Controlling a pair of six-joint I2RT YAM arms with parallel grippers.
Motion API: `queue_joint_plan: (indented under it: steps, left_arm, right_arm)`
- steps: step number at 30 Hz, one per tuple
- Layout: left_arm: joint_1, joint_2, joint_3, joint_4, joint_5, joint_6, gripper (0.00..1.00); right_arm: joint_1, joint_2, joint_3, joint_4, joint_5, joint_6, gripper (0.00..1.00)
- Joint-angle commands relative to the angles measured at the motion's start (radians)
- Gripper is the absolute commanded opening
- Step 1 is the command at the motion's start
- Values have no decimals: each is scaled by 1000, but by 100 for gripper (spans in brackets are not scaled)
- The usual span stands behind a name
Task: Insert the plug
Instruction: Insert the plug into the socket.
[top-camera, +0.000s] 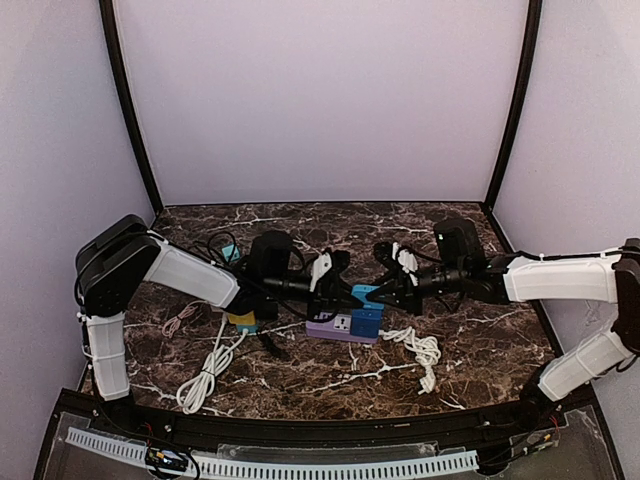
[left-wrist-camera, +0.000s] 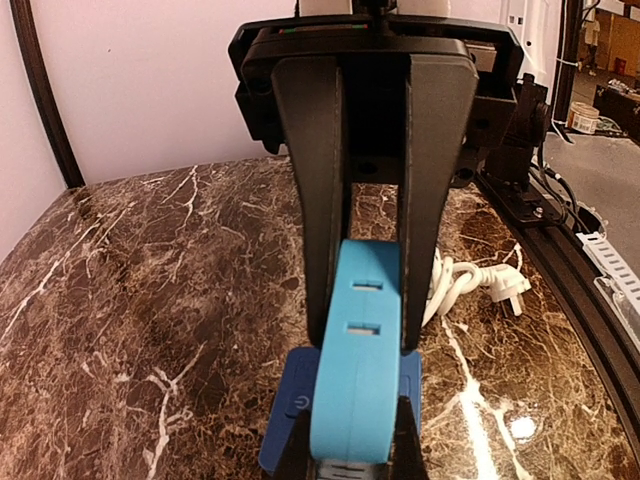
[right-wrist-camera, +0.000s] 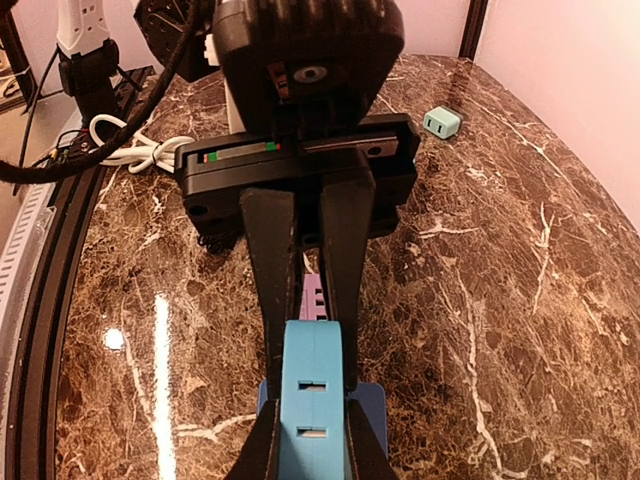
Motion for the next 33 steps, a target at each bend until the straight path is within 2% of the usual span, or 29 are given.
queue_joint_plan:
  steps: [1, 3, 4, 5, 6, 8, 10, 25, 30, 33]
  left_arm:
    - [0, 6, -14, -64, -19, 8, 1]
    - [0, 7, -25, -41, -8, -2, 5]
    - [1, 6, -31, -23, 5, -9, 26]
    - [0, 6, -34, -16, 12, -16, 38]
    - [1, 7, -39, -2, 22, -20, 57]
    - [0, 12, -40, 13, 25, -40, 66]
    - [0, 22, -37, 25, 29, -51, 70]
    - [-10, 118, 46, 59, 41, 0, 72]
    - [-18, 140, 59, 75, 51, 6, 69]
    - [-21, 145, 56, 82, 79, 18, 60]
  right_arm:
    - [-9, 16, 1, -46, -27, -17, 0]
    - [-10, 18, -5, -51, -30, -22, 0]
    - [-10, 18, -8, -53, -30, -21, 0]
    - [-11, 18, -11, -54, -31, -21, 0]
    - [-13, 19, -15, -54, -31, -21, 0]
    - [-13, 18, -27, -49, -31, -18, 0]
    - [-16, 21, -42, -31, -30, -10, 0]
    - [-39, 24, -98, 52, -26, 25, 0]
    - [-44, 22, -99, 53, -29, 28, 0]
    - [-45, 23, -102, 52, -23, 29, 0]
